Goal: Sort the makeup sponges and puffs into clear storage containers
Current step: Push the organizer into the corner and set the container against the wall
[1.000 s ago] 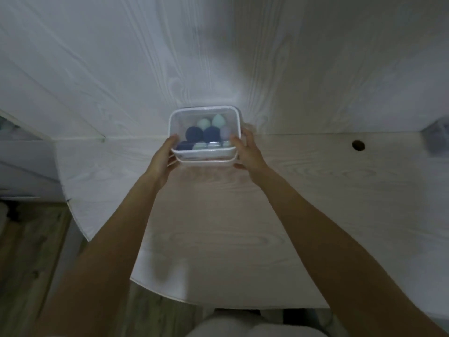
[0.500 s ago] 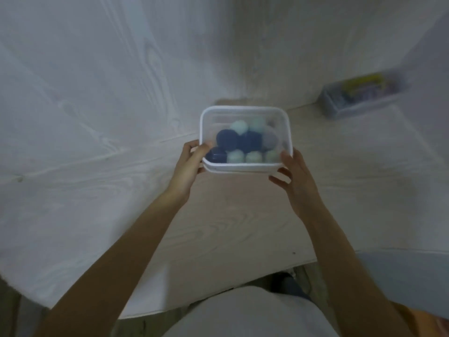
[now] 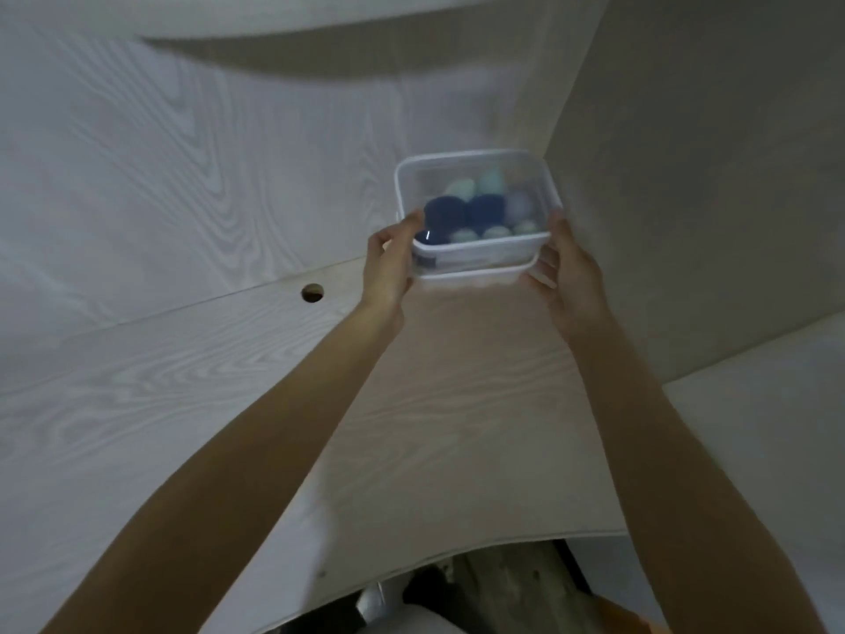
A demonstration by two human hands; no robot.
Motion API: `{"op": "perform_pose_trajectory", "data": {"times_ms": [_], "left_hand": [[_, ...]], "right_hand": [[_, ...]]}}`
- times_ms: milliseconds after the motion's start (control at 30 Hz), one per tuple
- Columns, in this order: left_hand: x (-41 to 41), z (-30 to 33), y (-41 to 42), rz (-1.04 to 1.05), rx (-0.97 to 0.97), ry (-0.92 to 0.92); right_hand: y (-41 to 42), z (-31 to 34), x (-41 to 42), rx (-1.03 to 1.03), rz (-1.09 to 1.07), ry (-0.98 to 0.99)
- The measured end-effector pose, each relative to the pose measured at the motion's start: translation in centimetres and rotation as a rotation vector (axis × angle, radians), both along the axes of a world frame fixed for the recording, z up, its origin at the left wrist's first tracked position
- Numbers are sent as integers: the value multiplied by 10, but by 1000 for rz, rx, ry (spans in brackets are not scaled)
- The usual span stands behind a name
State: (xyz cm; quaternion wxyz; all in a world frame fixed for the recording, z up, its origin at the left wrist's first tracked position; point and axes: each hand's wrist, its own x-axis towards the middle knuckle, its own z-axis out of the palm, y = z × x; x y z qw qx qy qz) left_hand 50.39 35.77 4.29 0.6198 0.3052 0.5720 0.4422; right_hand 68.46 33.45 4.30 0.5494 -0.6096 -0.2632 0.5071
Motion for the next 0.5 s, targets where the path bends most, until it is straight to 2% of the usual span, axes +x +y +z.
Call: {"op": "perform_pose_trajectory", "data": {"times_ms": [233, 333, 433, 500], "left_hand": [[59, -12, 61, 15, -31, -97], [79, -17, 72, 9, -25, -83], [95, -16, 74, -4, 6, -93], [104, -19, 77, -10, 3, -140]], "right_hand": [[70, -23, 45, 125, -21, -31], [76, -31, 46, 126, -69, 17], [79, -33, 41, 90, -99, 162], [85, -36, 42, 85, -114, 148]]}}
